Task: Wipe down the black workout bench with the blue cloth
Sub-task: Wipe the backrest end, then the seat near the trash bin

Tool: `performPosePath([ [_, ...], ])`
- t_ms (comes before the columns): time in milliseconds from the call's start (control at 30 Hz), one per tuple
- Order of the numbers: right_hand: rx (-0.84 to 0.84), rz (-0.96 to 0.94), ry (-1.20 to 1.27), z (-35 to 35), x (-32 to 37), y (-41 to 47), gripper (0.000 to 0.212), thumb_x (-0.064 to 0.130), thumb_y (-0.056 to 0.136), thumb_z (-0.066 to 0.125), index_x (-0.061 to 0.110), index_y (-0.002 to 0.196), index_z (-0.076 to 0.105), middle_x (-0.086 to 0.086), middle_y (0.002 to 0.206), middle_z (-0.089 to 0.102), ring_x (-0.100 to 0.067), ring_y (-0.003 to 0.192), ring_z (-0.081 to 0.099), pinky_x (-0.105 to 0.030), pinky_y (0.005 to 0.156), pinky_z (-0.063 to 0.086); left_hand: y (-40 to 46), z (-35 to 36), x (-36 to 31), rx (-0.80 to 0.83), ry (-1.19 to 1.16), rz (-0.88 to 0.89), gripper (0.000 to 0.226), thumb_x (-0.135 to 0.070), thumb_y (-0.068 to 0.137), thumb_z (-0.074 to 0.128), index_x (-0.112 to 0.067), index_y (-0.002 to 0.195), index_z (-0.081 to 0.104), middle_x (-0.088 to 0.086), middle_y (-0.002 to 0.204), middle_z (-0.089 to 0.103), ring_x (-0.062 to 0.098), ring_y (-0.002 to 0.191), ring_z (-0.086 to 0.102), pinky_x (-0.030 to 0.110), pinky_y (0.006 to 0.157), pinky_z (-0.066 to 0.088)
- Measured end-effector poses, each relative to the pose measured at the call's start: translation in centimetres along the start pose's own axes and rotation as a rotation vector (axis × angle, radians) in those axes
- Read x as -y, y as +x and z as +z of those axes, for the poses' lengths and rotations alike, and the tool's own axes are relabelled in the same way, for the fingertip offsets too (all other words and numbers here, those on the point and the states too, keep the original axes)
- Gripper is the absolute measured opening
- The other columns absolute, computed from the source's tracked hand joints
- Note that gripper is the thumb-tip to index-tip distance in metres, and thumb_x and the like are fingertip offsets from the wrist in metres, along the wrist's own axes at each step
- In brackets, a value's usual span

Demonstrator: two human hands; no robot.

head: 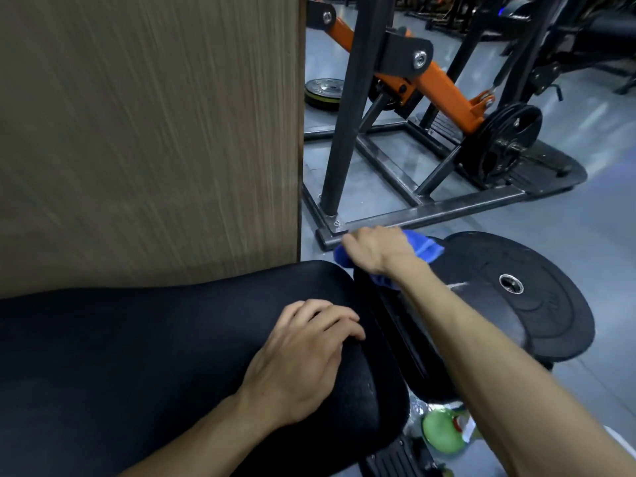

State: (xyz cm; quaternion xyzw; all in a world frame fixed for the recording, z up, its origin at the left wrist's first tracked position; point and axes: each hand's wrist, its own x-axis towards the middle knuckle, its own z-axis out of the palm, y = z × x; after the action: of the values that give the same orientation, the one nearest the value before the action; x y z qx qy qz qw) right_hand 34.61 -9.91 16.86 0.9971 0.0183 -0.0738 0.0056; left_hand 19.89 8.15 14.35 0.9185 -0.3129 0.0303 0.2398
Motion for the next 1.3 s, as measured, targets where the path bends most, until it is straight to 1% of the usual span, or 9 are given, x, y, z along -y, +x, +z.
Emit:
performPosePath([
  [100,-0.077,-0.194,-0.066,1.2,2.4,-2.3,0.045,0.038,0.101,0.026,0.016,0.11,0.065,-0.015,0.124,0.066,-0.03,0.12,0.056,-0.04,0.104,0.032,-0.2,0.1,0.1,-0.003,0.008,0.005,0.033,-0.018,0.093,0.048,-0.04,0.115,0.059,-0.026,0.131,0.054,0.003,0.123,0.045,0.03,0.109,0.029],
  [167,-0.053,-0.201,-0.025,0.7,1.5,-2.1,0.044,0.04,0.1,0.027,0.017,0.106,0.064,-0.016,0.121,0.066,-0.031,0.117,0.057,-0.04,0.101,0.036,-0.2,0.0,0.1,-0.01,0.002,0.001,0.032,-0.018,0.093,0.048,-0.04,0.114,0.059,-0.026,0.131,0.054,0.003,0.123,0.045,0.029,0.109,0.027],
  [367,0.059,0.209,0.04,-1.7,-2.6,1.1,0.051,0.033,0.101,0.025,0.007,0.129,0.059,-0.02,0.138,0.057,-0.036,0.124,0.055,-0.044,0.103,0.042,0.1,0.0,0.3,0.003,-0.016,-0.007,0.035,-0.014,0.094,0.046,-0.04,0.115,0.058,-0.028,0.132,0.052,0.001,0.125,0.04,0.027,0.112,0.023],
  [533,-0.177,-0.046,0.027,1.1,-0.6,-2.2,0.055,0.037,0.092,0.013,0.022,0.111,0.062,-0.01,0.122,0.068,-0.031,0.116,0.057,-0.041,0.102,0.035,0.0,0.3,0.3,-0.029,0.03,0.01,0.036,-0.013,0.093,0.049,-0.04,0.115,0.058,-0.028,0.131,0.053,0.004,0.123,0.043,0.028,0.109,0.027],
  [667,-0.188,-0.165,0.189,2.5,-0.1,-7.8,0.07,0.043,0.088,0.009,0.027,0.149,0.04,0.011,0.156,0.04,-0.014,0.147,0.026,-0.036,0.122,0.011,0.1,0.7,0.6,-0.061,0.029,0.019,0.033,-0.016,0.091,0.053,-0.04,0.112,0.06,-0.027,0.127,0.056,0.005,0.12,0.047,0.03,0.106,0.031],
  [800,-0.196,-0.153,0.194,3.5,0.1,-12.3,0.076,0.046,0.085,0.008,0.027,0.158,0.02,0.016,0.164,0.016,-0.007,0.152,0.007,-0.03,0.123,0.0,0.0,0.7,0.8,-0.074,-0.008,0.043,0.029,-0.018,0.092,0.051,-0.039,0.111,0.06,-0.026,0.124,0.056,0.005,0.118,0.046,0.032,0.106,0.034],
  [1033,-0.031,-0.168,0.355,3.4,-2.6,-14.9,0.065,0.046,0.092,0.029,0.038,0.155,0.017,0.017,0.164,0.01,-0.005,0.152,0.001,-0.03,0.123,-0.002,0.0,0.3,0.9,-0.063,-0.036,0.057,0.034,-0.016,0.094,0.046,-0.038,0.115,0.06,-0.026,0.127,0.056,0.003,0.122,0.042,0.024,0.108,0.024],
  [1167,-0.09,-0.132,0.181,3.5,-3.3,-13.1,0.072,0.06,0.086,0.016,0.04,0.155,0.019,0.011,0.166,0.01,-0.015,0.153,0.006,-0.045,0.124,0.01,-0.1,0.2,0.8,-0.058,-0.04,0.056,0.034,-0.016,0.095,0.045,-0.037,0.116,0.06,-0.026,0.128,0.055,0.003,0.122,0.042,0.026,0.109,0.025],
  [1300,-0.139,-0.045,0.207,3.0,-4.0,-9.7,0.082,0.063,0.08,0.01,0.036,0.157,0.019,0.009,0.166,0.012,-0.016,0.153,0.008,-0.045,0.122,0.006,0.0,0.2,0.7,-0.049,-0.03,0.054,0.033,-0.015,0.093,0.046,-0.037,0.115,0.059,-0.026,0.128,0.055,0.004,0.122,0.042,0.029,0.109,0.027],
])
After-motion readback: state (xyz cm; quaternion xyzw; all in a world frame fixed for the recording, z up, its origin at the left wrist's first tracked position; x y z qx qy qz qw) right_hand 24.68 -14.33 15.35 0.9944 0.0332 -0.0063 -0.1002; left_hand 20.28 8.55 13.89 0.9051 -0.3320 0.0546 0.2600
